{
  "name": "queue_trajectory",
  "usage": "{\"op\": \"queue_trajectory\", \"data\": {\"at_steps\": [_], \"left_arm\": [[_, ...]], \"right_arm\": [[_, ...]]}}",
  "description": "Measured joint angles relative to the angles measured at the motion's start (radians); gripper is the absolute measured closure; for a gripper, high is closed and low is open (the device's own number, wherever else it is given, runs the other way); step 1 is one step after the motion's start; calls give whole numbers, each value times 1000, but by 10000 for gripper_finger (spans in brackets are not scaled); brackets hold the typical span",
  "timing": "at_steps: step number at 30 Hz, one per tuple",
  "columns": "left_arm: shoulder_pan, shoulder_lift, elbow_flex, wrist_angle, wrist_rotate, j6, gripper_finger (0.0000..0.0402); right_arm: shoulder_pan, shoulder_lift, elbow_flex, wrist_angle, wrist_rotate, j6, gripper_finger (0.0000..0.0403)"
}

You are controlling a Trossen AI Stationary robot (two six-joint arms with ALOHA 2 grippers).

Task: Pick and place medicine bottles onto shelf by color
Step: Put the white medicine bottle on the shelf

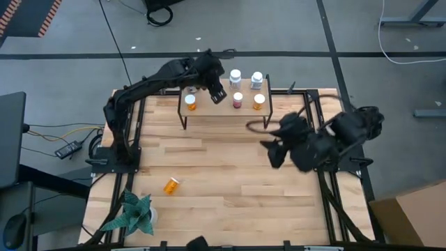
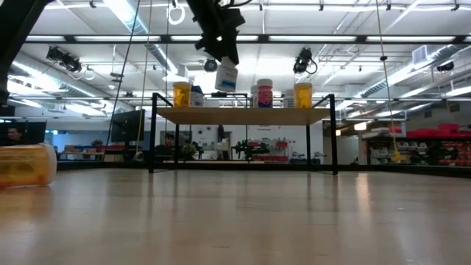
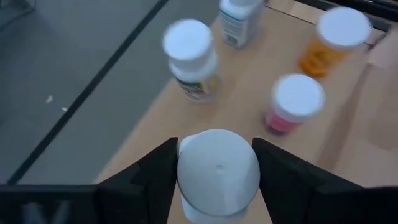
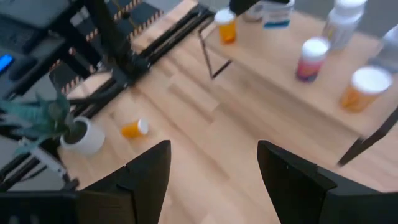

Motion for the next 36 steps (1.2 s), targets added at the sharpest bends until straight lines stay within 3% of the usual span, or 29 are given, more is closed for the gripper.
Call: {"op": "queue_trajectory", "data": {"at_steps": [8,15,24,36], "left_arm": [[93,14,-2,42,209,173,209],[151,31,-2,36,320,324,198],[225,60,0,46,486,401,209],[242,99,0,45,541,517,201]], "right_arm": [[-82,-65,0,0,6,-89,156],[-97,-67,0,0,6,-117,156],[-124,-67,0,0,6,-134,156],[-170,-67,0,0,1,-164,156]]}}
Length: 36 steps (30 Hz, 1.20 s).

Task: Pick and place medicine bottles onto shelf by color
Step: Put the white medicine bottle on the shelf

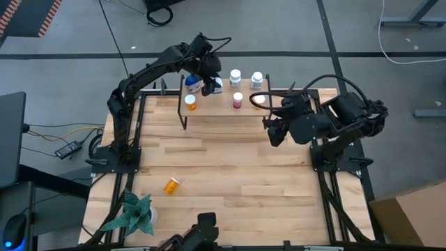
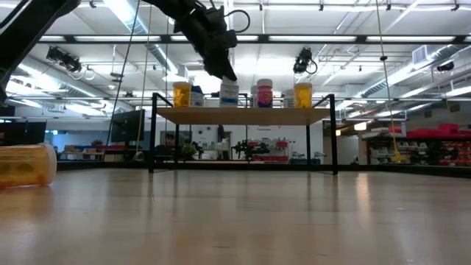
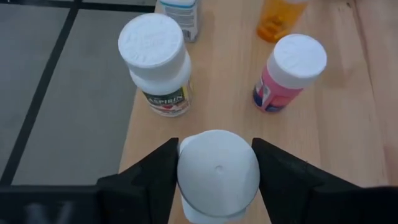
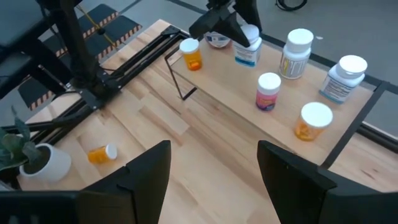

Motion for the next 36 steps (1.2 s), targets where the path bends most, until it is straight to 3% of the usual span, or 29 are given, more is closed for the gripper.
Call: {"op": "queue_trajectory", "data": {"at_steps": [21,36], "left_arm": [[23,51,0,15,0,52,207],[50,51,0,15,-4,52,189]], "right_arm": [[-12,0,0,0,-27,-6,156],[-12,0,0,0,-27,-7,156]]}}
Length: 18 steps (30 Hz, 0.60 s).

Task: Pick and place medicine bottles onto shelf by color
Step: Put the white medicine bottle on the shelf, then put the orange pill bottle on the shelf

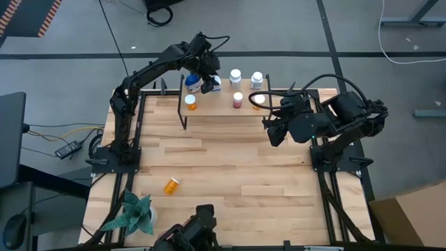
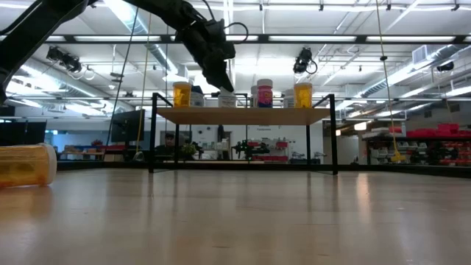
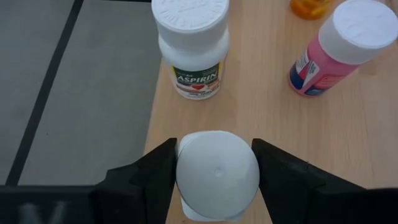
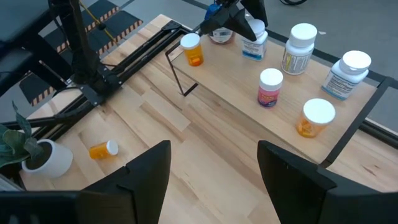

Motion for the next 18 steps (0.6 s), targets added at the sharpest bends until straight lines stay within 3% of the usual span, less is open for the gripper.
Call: {"op": "queue_trajectory", "data": {"at_steps": [9,18], "left_arm": [[0,0,0,7,-8,12,179],[0,0,0,20,-21,9,137]], "right_arm": [[0,0,0,0,0,1,156],[0,0,0,0,0,3,156]]}}
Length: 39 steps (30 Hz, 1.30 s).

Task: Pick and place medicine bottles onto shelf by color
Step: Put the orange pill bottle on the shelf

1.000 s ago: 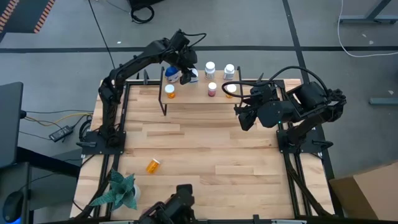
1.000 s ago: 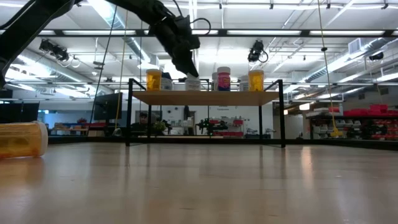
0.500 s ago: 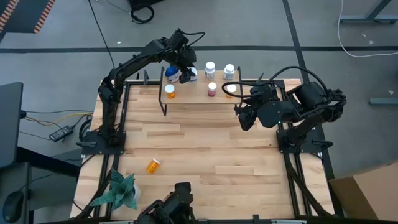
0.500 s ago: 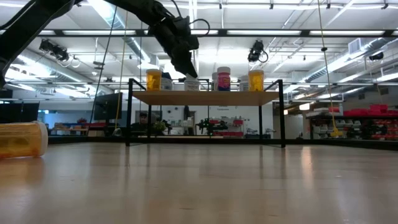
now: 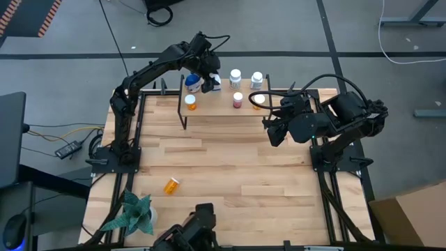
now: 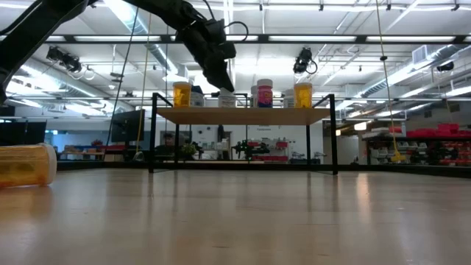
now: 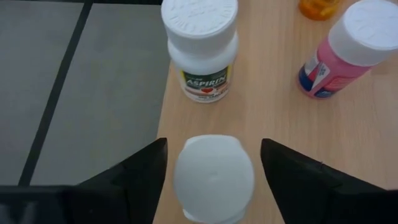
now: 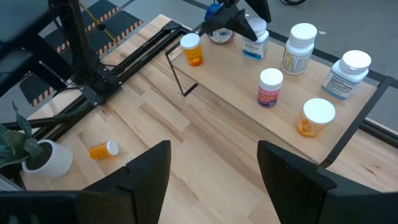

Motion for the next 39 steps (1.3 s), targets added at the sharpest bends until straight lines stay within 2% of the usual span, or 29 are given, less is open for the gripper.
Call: {"op": "queue_trajectory", "data": {"at_steps": [12,17,21,32,39], "left_arm": [[-8,-9,12,2,-25,-21,122],[-20,-11,103,-7,-28,-31,121],[-33,-12,190,-65,-27,-97,120],[-150,-13,288,-517,-84,-177,124],[-246,-71,300,-651,-107,-274,146]], "right_arm": [[0,0,0,0,0,0,156],[0,0,0,0,0,0,156],[0,0,0,0,0,0,156],[15,0,0,0,0,-3,156],[45,0,0,0,0,-6,156]]}}
